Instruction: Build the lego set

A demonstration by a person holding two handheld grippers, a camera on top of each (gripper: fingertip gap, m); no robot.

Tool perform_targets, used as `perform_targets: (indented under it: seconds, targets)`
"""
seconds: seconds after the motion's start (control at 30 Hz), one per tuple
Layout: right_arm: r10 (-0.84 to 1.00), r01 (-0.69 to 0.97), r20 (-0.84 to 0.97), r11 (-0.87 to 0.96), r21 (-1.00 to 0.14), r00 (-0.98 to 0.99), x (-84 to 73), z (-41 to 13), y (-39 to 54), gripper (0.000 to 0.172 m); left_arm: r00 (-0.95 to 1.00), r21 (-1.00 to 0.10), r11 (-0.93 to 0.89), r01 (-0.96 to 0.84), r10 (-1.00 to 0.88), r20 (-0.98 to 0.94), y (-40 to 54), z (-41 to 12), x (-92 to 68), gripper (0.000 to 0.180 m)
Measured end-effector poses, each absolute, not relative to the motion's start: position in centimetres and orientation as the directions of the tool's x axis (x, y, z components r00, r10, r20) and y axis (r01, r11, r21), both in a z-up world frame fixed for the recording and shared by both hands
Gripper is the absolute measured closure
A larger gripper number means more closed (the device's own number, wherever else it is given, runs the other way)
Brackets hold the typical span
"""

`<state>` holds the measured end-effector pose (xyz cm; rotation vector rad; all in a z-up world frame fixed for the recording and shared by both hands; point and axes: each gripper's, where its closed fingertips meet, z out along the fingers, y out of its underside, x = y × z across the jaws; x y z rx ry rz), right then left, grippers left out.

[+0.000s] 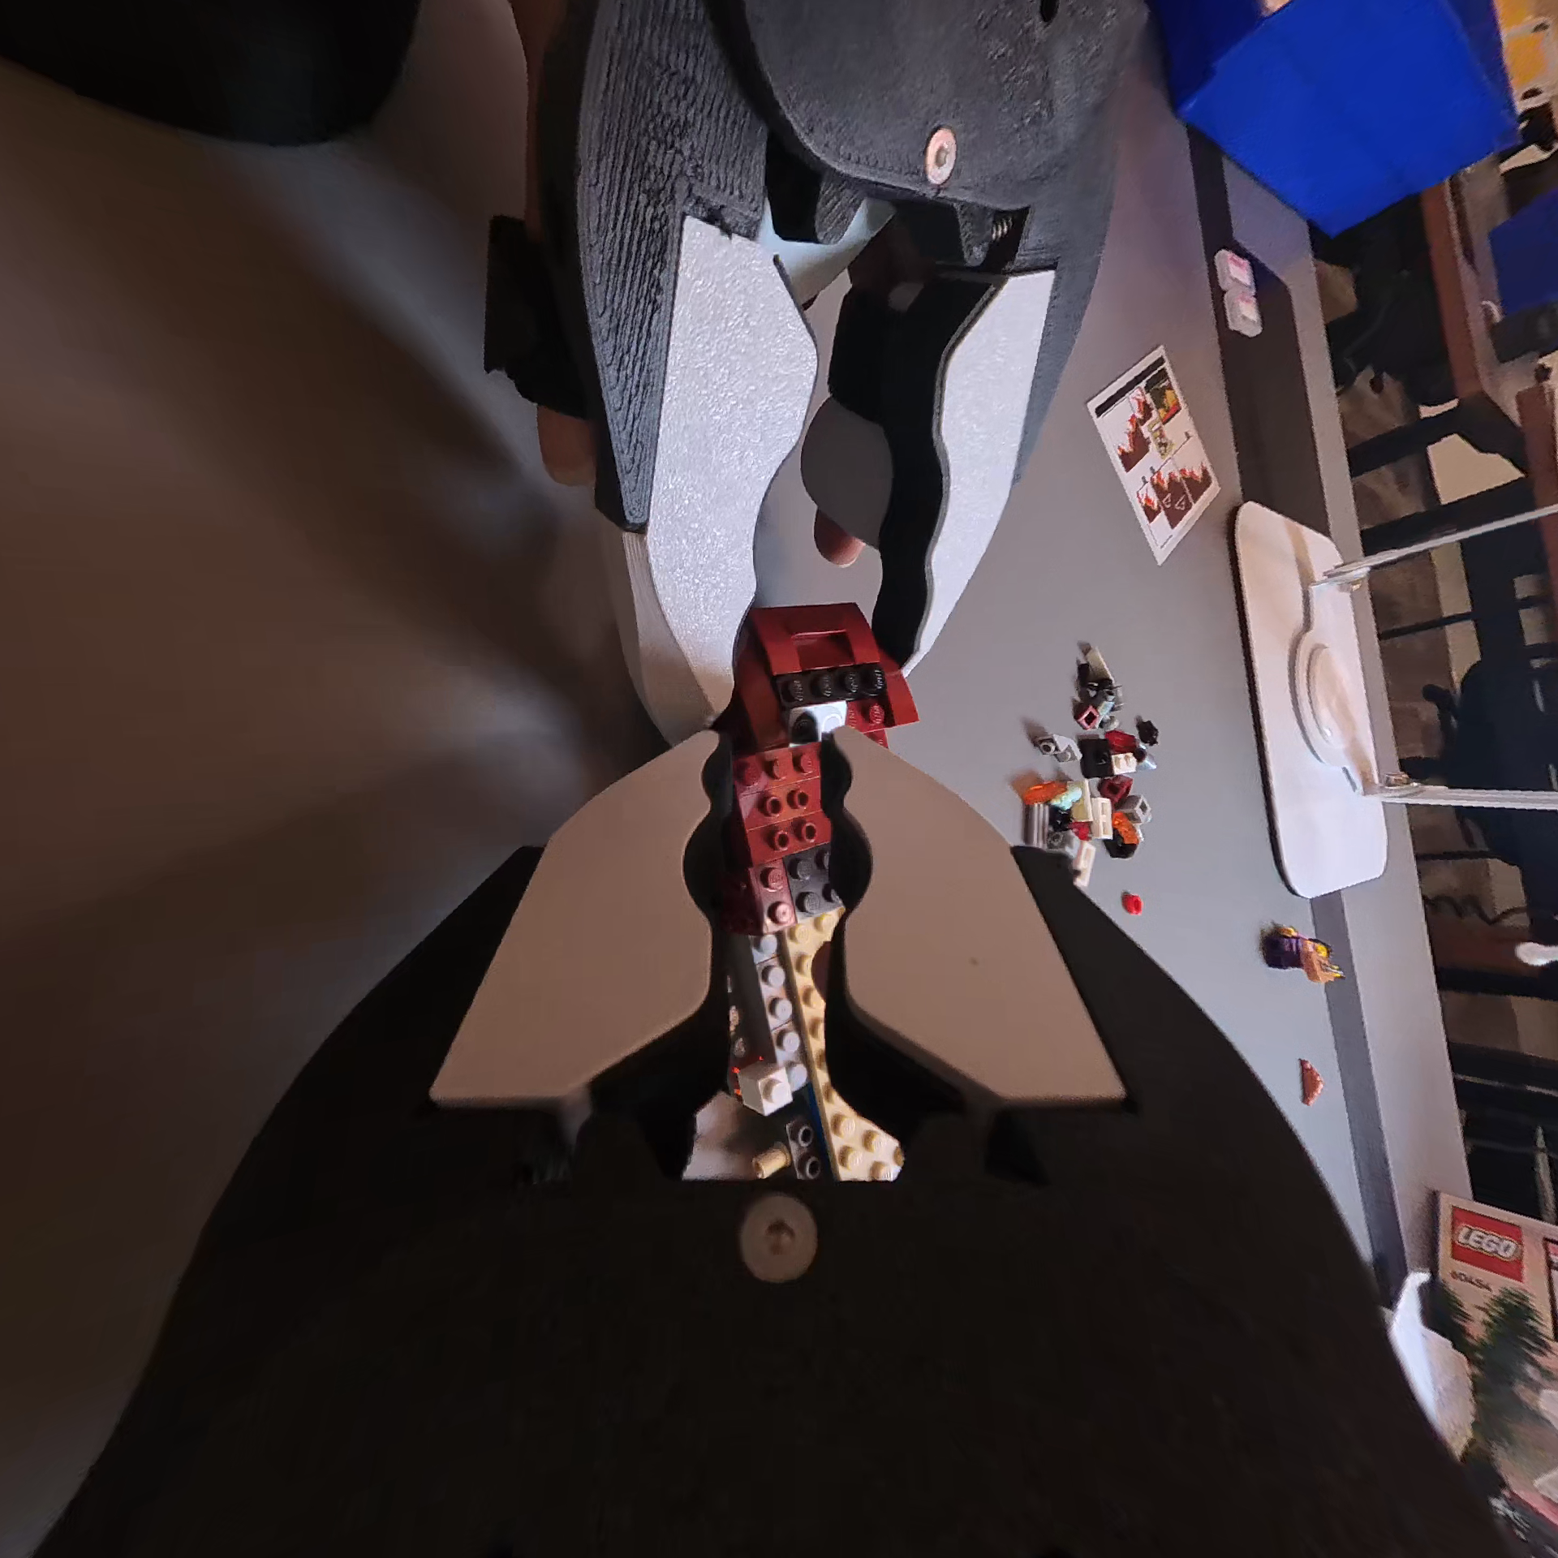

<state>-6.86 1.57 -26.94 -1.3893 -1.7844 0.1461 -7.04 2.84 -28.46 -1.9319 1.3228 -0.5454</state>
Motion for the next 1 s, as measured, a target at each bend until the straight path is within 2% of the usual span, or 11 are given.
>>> perform_targets:
  seconds: [0.13,0.4,0.77,0.87,0.93,1.0]
  targets:
    - [0.837,0.736,0.543,0.406,-0.541,-0.062,-6.9,-27.0,1.4,0.153,0.378,-0.764,-0.206,-0.611,-0.924,-0.054,2.8,-28.5,-7.0,0.123]
    - [0.758,0.729,0.609,0.550,-0.406,-0.233,-6.9,-27.2,1.3,0.149,0.378,-0.777,-0.204,-0.596,-0.925,-0.047,2.8,-28.5,-7.0,0.122]
    - [0.666,0.712,0.655,0.648,-0.272,-0.357,-6.9,-27.2,1.4,0.151,0.388,-0.776,-0.215,-0.592,-0.921,-0.042,2.8,-28.5,-7.0,0.122]
    - [0.702,0.714,0.638,0.620,-0.326,-0.318,-6.9,-27.2,1.4,0.150,0.374,-0.775,-0.199,-0.600,-0.926,-0.052,2.8,-28.5,-7.1,0.122]
    - [0.767,0.703,0.588,0.566,-0.431,-0.258,-7.0,-27.1,1.2,0.151,0.366,-0.777,-0.191,-0.599,-0.929,-0.054,2.7,-28.5,-7.1,0.122]
    - [0.837,0.675,0.517,0.486,-0.555,-0.178,-6.8,-26.2,1.1,0.144,0.362,-0.776,-0.186,-0.603,-0.930,-0.059,2.7,-28.4,-7.4,0.122]
